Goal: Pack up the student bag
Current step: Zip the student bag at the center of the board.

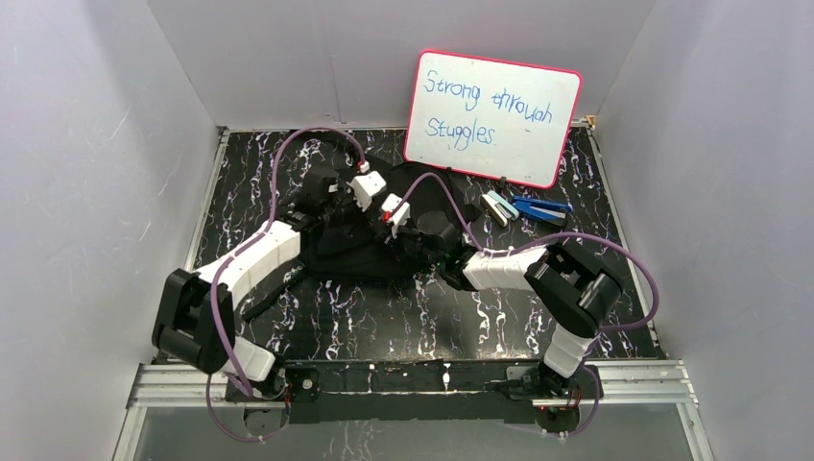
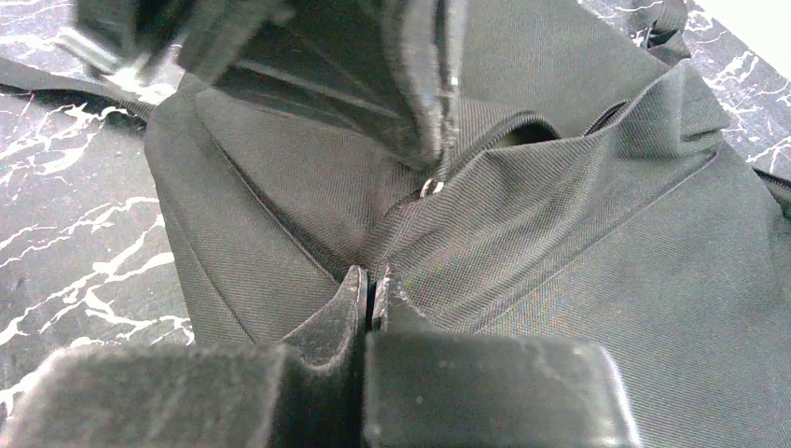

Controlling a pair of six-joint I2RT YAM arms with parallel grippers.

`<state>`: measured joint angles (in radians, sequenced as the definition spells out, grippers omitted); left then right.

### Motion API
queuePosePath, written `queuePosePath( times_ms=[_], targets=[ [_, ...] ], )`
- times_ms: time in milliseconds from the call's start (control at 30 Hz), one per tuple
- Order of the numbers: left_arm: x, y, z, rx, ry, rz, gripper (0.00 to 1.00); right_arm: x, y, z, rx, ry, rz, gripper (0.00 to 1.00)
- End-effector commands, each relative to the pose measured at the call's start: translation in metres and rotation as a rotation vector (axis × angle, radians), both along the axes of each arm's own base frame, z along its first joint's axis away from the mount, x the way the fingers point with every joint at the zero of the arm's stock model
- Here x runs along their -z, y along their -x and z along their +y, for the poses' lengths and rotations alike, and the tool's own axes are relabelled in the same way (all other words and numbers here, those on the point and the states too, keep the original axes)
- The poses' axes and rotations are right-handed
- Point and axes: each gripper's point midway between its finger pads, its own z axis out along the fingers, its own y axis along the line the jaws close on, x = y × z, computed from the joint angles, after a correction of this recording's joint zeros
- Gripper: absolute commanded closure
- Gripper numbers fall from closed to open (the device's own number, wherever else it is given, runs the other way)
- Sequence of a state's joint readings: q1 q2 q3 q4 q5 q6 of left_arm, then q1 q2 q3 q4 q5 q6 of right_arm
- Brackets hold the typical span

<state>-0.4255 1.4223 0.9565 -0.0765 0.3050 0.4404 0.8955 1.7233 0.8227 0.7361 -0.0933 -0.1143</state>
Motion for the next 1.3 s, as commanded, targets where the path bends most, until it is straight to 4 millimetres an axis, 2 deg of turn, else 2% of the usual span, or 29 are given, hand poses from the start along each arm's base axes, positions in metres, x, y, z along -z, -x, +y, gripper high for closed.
queuePosePath(
  times_ms=[0,267,467,600,733,933,1267],
  targets=[
    [-0.025,-0.046,0.012,-0.115,-0.043,-0.112,1.00,-0.009,0.013,0.006,-0.056,-0.019,-0.018,1.00],
    [-0.013,-0.090,0.033,-0.230,-0.179,-0.125,1.00,-0.009,0.025,0.006,-0.088,-0.025,-0.002,1.00],
    [-0.020,-0.120,0.044,-0.306,-0.173,-0.173,1.00,-0.008,0.035,0.007,-0.110,-0.027,0.007,1.00],
    [-0.032,-0.145,0.047,-0.331,-0.151,-0.235,1.00,-0.008,0.039,0.007,-0.117,-0.026,0.012,1.00],
    [-0.036,-0.164,0.045,-0.337,-0.118,-0.275,1.00,-0.006,0.043,0.007,-0.126,-0.025,0.018,1.00],
    [-0.030,-0.194,0.049,-0.360,-0.125,-0.292,1.00,-0.006,0.049,0.007,-0.142,-0.020,0.023,1.00],
    [-0.022,-0.226,0.066,-0.411,-0.125,-0.323,1.00,0.000,0.059,0.002,-0.149,-0.011,0.043,1.00]
  ],
)
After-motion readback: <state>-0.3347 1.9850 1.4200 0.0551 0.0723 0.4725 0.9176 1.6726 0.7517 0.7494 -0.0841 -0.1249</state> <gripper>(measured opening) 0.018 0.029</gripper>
